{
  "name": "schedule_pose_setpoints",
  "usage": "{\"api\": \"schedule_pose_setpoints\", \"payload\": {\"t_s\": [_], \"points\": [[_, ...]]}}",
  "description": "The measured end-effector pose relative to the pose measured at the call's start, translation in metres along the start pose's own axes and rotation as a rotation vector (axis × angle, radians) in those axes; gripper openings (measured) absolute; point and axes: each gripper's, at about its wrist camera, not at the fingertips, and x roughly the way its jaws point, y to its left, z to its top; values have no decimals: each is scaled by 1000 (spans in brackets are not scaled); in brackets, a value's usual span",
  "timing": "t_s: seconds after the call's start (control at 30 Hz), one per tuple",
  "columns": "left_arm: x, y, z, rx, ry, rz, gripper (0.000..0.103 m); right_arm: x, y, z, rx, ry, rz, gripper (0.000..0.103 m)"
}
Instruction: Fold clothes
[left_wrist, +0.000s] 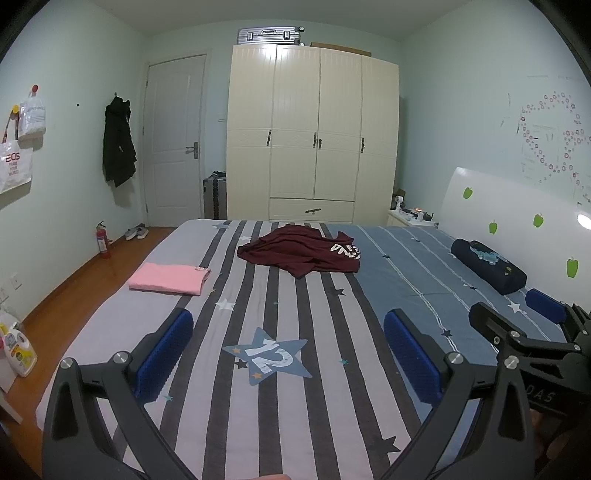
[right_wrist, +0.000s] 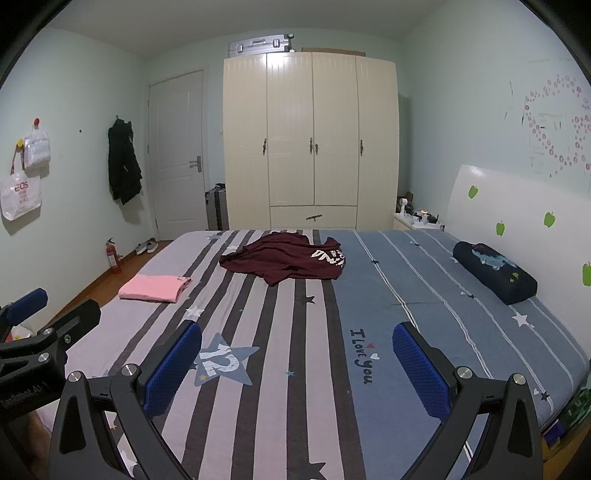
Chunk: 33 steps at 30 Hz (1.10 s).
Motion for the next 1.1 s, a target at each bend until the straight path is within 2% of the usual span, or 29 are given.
{"api": "schedule_pose_setpoints", "payload": {"t_s": [0.2, 0.4, 0.57, 0.67, 0.87, 0.93, 1.03, 1.1], "points": [[11, 2, -9, 21, -4, -42, 102, 8, -2, -4, 7, 5, 8, 102], [52, 11, -35, 38, 9, -93, 102, 62, -10, -31, 60, 85, 21, 102], [139, 42, -73, -52, 129, -104, 102, 138, -17, -66, 106, 175, -13, 102], [195, 60, -98, -75, 153, -62, 102, 196, -22, -87, 107, 196, -51, 102], [297, 80, -124, -84, 202, -57, 102, 333, -32, -119, 128, 265, -73, 102], [322, 83, -127, -102, 236, -56, 102, 356, -37, -119, 143, 288, -66, 102], [338, 77, -120, -109, 279, 6, 102, 372, -46, -115, 180, 332, -84, 102], [345, 72, -109, -121, 342, 18, 102, 376, -55, -109, 216, 426, -54, 102]]}}
